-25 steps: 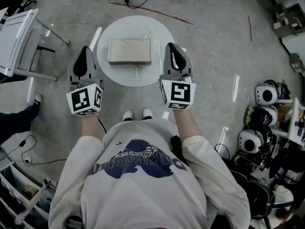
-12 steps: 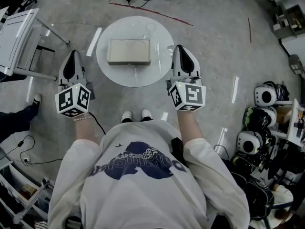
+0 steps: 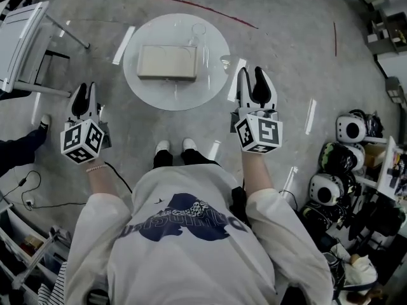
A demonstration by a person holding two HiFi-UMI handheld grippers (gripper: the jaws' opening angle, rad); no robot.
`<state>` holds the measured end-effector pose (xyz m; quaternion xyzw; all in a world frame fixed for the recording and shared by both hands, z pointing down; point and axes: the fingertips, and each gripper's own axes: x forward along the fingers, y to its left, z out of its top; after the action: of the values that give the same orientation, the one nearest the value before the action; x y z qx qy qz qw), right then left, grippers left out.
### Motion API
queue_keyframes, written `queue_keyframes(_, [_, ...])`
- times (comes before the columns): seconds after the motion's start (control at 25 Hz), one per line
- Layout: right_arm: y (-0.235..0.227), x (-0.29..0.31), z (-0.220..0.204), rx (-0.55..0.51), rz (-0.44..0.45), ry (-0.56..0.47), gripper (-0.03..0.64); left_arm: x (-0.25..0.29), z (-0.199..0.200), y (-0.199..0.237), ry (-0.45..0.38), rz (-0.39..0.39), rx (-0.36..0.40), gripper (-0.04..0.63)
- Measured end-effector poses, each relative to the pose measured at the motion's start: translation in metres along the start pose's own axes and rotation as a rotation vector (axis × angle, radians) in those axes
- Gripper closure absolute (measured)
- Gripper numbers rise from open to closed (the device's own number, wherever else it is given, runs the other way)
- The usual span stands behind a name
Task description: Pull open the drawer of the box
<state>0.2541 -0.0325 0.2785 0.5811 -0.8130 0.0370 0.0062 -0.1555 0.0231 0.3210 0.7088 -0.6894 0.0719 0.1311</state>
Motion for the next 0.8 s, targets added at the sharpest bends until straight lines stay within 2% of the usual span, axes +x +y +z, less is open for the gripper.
queue_keyframes(0.2, [-0.002, 0.011, -0.016, -0.002, 0.059, 0.035, 0.479, 0.007, -0.027, -0.02, 0.069, 0.005, 0.004, 0.482])
queue_keyframes(0.4, [0.003, 0.031, -0.021, -0.022, 0.11, 0.034, 0.479, 0.013, -0.035, -0.028, 0.066, 0.022, -0.011, 0.482])
queue_keyframes(0.64, [0.023, 0.055, -0.021, -0.03, 0.089, 0.025, 0.479, 0.032, -0.043, -0.006, 0.092, -0.015, -0.03, 0.482])
queue_keyframes(0.8, [0.034, 0.068, -0.025, -0.029, 0.021, 0.03, 0.479, 0.061, -0.048, 0.012, 0.129, -0.073, -0.028, 0.482])
